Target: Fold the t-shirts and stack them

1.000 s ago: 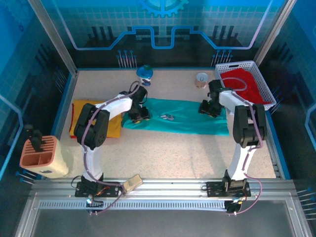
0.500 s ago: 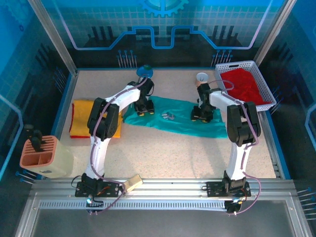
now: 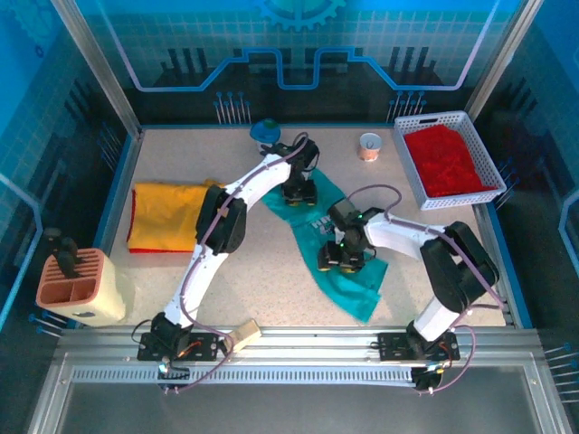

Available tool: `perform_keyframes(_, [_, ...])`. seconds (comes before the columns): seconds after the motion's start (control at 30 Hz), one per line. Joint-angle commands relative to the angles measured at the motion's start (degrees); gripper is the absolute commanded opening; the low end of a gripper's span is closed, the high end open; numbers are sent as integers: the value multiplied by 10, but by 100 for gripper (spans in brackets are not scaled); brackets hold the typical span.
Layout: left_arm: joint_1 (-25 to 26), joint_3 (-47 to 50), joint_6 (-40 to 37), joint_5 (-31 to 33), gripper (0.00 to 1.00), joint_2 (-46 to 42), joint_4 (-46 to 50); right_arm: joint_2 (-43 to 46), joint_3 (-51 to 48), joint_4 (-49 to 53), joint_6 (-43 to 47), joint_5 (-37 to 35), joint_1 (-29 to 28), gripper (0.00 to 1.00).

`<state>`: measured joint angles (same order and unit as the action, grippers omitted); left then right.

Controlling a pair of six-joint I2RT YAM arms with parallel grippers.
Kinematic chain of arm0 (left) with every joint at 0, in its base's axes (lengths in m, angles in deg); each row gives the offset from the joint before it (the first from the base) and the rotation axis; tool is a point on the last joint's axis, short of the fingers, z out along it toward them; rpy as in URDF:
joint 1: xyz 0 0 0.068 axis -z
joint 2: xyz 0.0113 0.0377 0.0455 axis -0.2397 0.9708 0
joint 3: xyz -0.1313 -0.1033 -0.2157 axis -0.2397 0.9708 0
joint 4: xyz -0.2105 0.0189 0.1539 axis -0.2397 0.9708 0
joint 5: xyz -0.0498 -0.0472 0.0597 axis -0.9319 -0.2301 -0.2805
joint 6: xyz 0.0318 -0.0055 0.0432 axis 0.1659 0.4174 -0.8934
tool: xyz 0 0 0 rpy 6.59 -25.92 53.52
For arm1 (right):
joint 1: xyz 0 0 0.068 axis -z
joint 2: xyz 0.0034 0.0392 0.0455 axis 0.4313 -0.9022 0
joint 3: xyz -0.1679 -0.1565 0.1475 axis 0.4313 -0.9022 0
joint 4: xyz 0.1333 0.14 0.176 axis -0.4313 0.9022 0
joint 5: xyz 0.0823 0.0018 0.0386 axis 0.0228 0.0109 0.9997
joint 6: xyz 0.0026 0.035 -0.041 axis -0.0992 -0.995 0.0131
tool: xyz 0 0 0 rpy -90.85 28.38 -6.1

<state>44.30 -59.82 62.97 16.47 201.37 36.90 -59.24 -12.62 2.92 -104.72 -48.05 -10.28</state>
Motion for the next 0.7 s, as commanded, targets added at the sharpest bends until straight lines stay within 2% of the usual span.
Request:
perform_keyframes(0.0, [11,-67,-19,-27,44,49,48,30,-29,-55,-135,-11,-66,64])
perform_keyframes(0.13, [10,-109,-39,-23,44,51,47,72,-34,-49,-170,-58,-97,65])
perform_keyframes(0.23, [5,-122,-58,-16,45,21,53,117,1,4,-136,-122,-82,70])
perform_keyframes(0.37, [-14,-96,-57,-33,46,-60,56,139,80,71,-66,-186,-42,75])
perform_keyframes(0.4, [-18,-77,-56,-29,46,-85,54,138,96,80,-54,-198,-33,77])
perform_keyframes(0.47, [-20,-7,-54,-1,46,-156,30,132,126,91,-38,-227,-17,94])
perform_keyframes(0.57, [-24,150,-48,19,49,-274,-53,107,154,66,3,-216,8,99])
perform_keyframes(0.67, [-35,284,-25,8,50,-368,-113,52,196,51,50,-191,30,96])
